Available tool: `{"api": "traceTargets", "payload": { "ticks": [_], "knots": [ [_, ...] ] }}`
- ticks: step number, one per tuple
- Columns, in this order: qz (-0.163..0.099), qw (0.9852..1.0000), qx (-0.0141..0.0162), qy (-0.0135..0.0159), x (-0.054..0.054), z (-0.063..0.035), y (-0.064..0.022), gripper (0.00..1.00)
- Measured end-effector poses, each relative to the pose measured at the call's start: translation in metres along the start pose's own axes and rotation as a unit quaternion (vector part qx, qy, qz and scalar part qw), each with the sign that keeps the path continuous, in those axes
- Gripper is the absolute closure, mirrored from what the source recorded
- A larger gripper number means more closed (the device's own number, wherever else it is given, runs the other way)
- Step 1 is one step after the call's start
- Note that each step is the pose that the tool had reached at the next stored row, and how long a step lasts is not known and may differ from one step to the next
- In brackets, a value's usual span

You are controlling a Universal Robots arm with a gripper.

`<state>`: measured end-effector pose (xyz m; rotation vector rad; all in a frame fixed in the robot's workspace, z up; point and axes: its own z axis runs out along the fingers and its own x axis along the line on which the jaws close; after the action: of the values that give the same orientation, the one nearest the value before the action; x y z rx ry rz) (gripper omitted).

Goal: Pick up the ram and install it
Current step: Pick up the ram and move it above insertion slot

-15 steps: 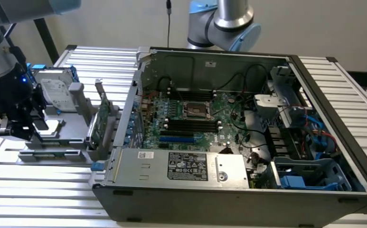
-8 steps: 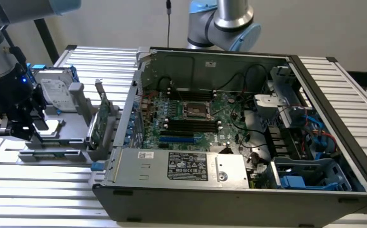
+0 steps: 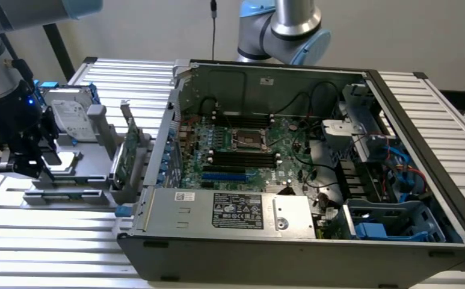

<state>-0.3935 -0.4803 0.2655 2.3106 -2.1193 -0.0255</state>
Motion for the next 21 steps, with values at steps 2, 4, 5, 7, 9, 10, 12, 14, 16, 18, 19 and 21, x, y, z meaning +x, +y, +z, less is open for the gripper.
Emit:
{"api": "traceTargets", "payload": {
  "ticks": [2,4,5,7,9,10,12,14,16,18,19,21],
  "knots": [
    [0.0,1.0,0.0,0.0,0.0,0.0,0.0,0.58],
    [0.0,1.0,0.0,0.0,0.0,0.0,0.0,0.58],
    [0.0,1.0,0.0,0.0,0.0,0.0,0.0,0.58],
    [0.0,1.0,0.0,0.0,0.0,0.0,0.0,0.58],
    [0.0,1.0,0.0,0.0,0.0,0.0,0.0,0.58],
    [0.0,1.0,0.0,0.0,0.0,0.0,0.0,0.58],
    [0.0,1.0,0.0001,0.0,0.0,0.0004,0.0,0.58],
    [0.0,1.0,0.0001,0.0,0.001,0.0011,0.0001,0.58],
    [0.0,1.0,0.0,0.0,0.001,0.0028,0.0,0.58],
    [0.001,1.0,0.0,0.0,0.002,0.0055,0.0001,0.58],
    [0.001,1.0,0.0,0.0,0.003,0.0072,0.0002,0.58],
    [0.002,1.0,0.0,-0.0001,0.005,0.0108,0.0003,0.58]
  ]
}}
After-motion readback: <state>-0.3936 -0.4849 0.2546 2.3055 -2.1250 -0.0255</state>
